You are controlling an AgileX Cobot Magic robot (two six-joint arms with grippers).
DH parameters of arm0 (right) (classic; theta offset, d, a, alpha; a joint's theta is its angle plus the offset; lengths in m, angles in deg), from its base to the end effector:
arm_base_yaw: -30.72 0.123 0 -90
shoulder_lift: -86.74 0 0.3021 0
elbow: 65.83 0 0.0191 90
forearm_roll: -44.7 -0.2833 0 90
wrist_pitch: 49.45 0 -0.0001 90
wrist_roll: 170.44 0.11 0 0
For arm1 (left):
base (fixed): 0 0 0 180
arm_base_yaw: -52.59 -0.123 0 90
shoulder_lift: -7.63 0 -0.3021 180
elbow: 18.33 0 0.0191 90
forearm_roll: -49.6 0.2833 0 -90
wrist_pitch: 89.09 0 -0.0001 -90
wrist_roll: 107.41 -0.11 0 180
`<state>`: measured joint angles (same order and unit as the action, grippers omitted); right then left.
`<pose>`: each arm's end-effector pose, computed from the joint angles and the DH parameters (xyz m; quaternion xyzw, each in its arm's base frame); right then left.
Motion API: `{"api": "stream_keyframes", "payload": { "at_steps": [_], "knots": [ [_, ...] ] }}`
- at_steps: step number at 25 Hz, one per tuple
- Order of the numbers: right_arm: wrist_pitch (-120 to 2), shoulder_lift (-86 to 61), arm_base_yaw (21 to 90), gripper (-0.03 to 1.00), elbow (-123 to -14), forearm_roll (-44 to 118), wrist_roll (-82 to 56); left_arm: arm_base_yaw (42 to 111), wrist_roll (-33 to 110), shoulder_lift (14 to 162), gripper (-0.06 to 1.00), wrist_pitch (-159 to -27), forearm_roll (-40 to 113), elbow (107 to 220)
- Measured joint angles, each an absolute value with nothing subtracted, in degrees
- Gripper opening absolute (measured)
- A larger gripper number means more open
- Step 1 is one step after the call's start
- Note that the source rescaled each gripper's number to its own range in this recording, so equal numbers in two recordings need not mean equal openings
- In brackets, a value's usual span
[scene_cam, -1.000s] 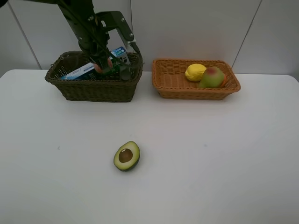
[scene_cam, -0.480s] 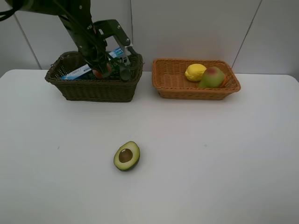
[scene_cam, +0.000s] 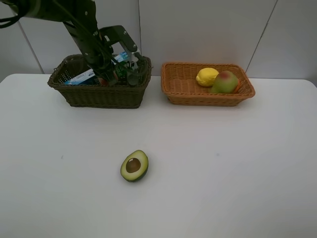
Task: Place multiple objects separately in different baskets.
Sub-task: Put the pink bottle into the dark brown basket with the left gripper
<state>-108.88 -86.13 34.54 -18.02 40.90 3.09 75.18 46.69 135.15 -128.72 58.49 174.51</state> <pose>0.0207 0.0077 0.2936 -0.0766 0.8365 0.0206 0.5423 0.4633 -0.1810 0.1633 0.4422 0.8669 0.0678 0.2198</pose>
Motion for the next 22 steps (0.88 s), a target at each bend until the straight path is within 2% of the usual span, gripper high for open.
{"api": "stream_keyframes", "payload": {
  "at_steps": [18,20,22],
  "knots": [
    [-108.9,-86.1,34.5,1.0,-18.0,40.9,3.1,75.2,41.8,135.2,0.44,-128.4,56.0,174.5],
    [-108.9,-86.1,34.5,1.0,-18.0,40.9,3.1,75.2,40.6,135.2,0.5,-128.3,56.0,174.5],
    [-108.9,-86.1,34.5,1.0,-18.0,40.9,3.1,75.2,39.4,135.2,0.64,-128.2,56.0,174.5]
  ]
}}
